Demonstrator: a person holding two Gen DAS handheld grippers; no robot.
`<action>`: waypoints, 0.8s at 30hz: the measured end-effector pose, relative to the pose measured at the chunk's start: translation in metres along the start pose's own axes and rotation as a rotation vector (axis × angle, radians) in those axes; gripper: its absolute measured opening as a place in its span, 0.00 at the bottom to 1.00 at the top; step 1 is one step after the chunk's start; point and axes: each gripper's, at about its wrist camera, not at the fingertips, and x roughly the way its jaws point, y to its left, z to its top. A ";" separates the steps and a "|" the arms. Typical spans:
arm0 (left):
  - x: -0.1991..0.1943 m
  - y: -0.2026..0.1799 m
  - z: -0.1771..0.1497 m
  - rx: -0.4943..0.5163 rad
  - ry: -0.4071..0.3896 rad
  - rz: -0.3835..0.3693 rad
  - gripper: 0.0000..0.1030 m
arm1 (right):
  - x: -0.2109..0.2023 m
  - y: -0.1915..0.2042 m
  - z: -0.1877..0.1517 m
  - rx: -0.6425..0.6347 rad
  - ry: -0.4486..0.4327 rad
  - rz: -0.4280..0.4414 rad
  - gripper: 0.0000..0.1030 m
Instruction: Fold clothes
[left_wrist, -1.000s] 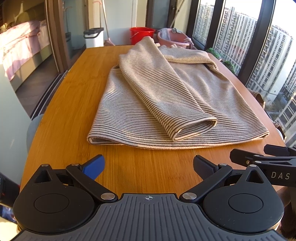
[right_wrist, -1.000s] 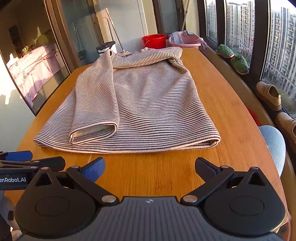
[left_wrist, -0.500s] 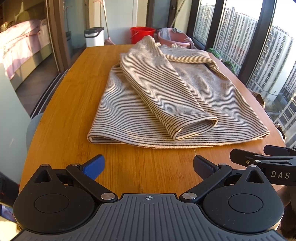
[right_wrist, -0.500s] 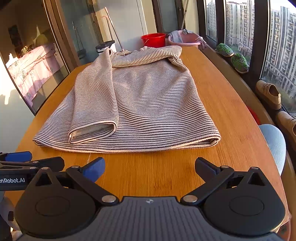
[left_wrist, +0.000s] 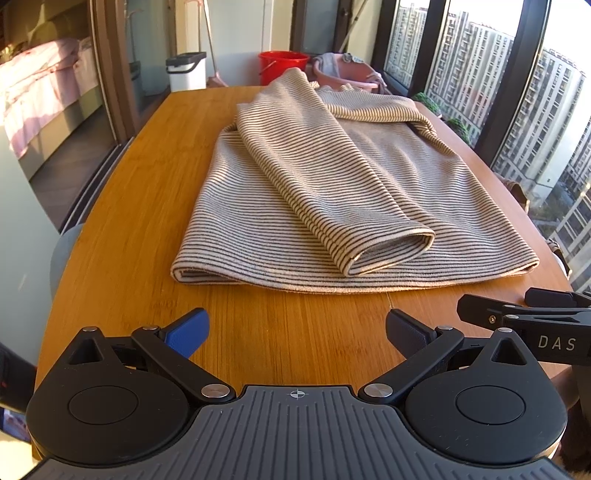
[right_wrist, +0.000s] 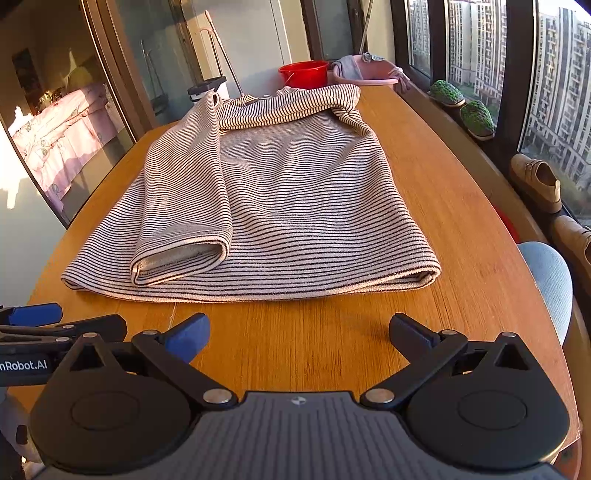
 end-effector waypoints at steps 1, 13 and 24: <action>0.000 0.000 0.000 0.000 -0.001 0.000 1.00 | 0.000 0.000 0.000 0.001 0.000 0.000 1.00; 0.001 -0.001 0.000 0.003 -0.005 -0.002 1.00 | -0.002 -0.001 -0.001 0.004 -0.003 0.000 1.00; 0.000 -0.001 0.000 0.001 -0.004 -0.007 1.00 | -0.003 -0.002 0.000 0.006 -0.002 0.000 1.00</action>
